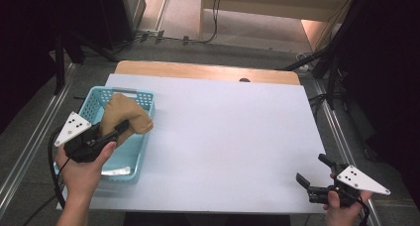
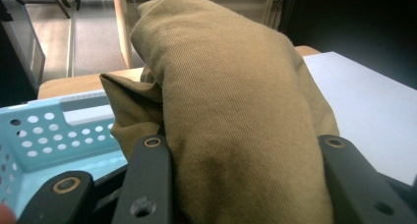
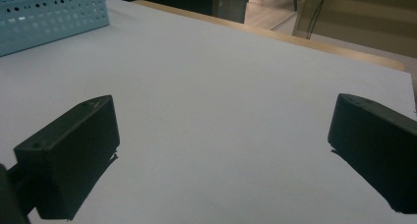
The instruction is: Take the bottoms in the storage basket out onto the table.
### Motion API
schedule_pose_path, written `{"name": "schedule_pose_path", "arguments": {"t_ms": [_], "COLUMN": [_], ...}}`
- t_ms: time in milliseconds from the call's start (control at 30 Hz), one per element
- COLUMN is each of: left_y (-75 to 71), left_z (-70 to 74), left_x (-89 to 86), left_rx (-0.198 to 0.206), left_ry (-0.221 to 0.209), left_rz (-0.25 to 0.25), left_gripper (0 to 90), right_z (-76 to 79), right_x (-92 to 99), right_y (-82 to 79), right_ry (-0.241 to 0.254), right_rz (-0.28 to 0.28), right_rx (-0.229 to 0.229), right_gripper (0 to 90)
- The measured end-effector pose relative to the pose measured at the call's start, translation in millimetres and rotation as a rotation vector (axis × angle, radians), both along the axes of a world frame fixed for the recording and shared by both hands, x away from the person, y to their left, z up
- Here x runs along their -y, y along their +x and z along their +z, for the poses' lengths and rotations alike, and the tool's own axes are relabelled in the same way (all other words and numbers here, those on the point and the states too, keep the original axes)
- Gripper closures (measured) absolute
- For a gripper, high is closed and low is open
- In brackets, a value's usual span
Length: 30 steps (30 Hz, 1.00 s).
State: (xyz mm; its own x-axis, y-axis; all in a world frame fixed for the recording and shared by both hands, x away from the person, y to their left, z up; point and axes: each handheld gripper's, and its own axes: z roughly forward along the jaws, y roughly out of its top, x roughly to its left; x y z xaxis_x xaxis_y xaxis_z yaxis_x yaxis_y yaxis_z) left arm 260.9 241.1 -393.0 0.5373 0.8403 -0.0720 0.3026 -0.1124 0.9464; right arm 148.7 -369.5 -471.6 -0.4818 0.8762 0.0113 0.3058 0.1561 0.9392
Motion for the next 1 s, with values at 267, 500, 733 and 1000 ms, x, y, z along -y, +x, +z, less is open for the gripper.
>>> {"name": "schedule_pose_path", "arguments": {"t_ms": [267,500,733,1000], "left_y": [1.5,2.4,2.9,5.0], "left_z": [1.1,2.2,3.5,4.8], "left_x": [10.8,20.4,31.6,44.4], "left_rx": [0.01,0.015,0.015,0.014], "left_ry": [-0.021,-0.025,-0.01,-0.013], "left_rz": [-0.019,-0.04,-0.061,-0.081], "left_gripper": [58.7,58.8,58.8,58.7], "right_z": [0.3,0.7,1.2,1.4], "right_x": [0.5,0.7,1.0,2.1], "right_y": [-0.3,-0.4,-0.6,-0.5], "right_ry": [0.0,0.0,-0.001,0.0], "right_rz": [-0.001,-0.001,0.0,0.0], "right_rx": [-0.002,0.002,0.002,0.004], "right_gripper": [0.0,0.0,0.0,0.0]}}
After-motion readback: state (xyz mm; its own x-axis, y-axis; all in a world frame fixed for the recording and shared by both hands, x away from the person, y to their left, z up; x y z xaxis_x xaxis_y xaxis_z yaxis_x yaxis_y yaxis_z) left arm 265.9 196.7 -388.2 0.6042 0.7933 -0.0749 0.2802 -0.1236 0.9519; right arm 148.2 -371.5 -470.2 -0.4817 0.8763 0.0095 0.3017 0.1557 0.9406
